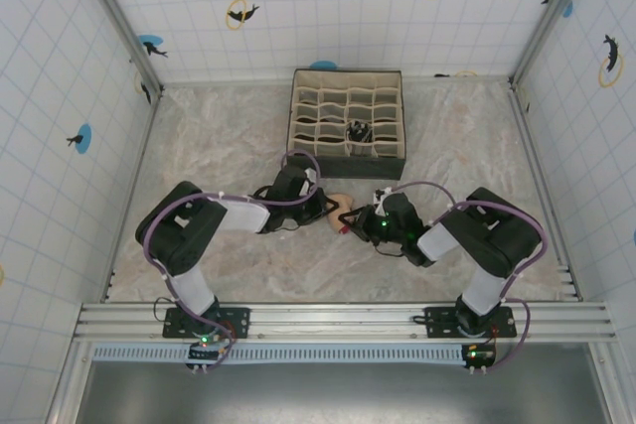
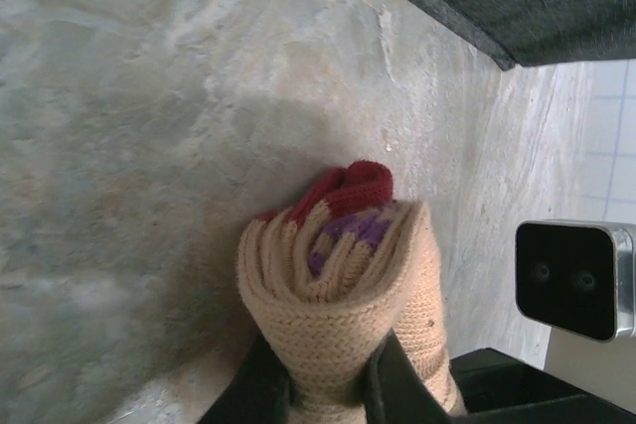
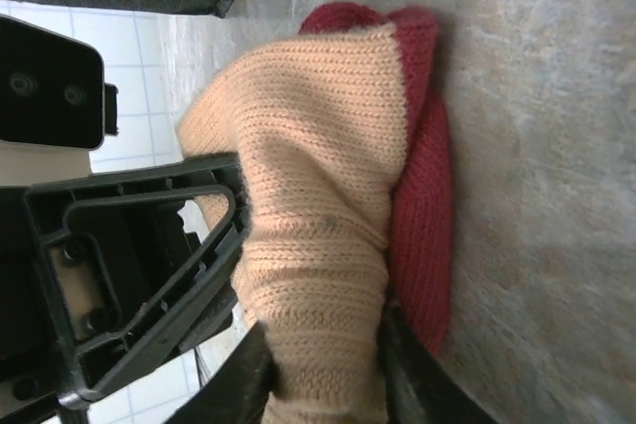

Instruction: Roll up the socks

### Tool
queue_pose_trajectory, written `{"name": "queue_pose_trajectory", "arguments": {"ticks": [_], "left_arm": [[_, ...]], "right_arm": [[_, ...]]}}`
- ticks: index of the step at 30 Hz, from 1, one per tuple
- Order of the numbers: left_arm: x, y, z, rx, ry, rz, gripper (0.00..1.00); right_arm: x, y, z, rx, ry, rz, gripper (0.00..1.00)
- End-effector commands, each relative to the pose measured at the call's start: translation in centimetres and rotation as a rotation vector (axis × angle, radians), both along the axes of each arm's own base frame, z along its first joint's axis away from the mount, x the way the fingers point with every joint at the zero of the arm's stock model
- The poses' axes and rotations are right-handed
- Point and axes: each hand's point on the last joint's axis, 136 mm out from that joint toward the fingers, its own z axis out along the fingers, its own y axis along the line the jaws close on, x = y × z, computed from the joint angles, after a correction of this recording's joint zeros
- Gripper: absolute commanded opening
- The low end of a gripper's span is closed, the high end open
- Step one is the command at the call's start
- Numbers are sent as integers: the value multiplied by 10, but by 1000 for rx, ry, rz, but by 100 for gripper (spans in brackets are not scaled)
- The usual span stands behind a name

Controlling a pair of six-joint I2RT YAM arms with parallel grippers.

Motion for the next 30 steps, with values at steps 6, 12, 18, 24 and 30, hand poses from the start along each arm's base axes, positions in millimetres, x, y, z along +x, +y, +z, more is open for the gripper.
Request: {"name": "queue_pose_trajectory", "arguments": {"ticks": [6, 12, 18, 24, 30], "left_arm": [[-28, 14, -38, 226, 57, -217, 0], [-37, 14, -43, 218, 70, -306, 0], [-36, 12, -41, 207, 67, -334, 0], [-33, 10, -44, 207, 77, -323, 0], [-34, 10, -46, 200, 85, -313, 0]], "right_arm": [[-25, -32, -23, -318, 52, 100, 47], [-12, -41, -4, -436, -31, 131, 73], [-5, -46, -6, -431, -32, 144, 75], [-9, -27, -18, -352, 24, 215, 68], [-23, -13, -32, -283, 76, 246, 62]]}}
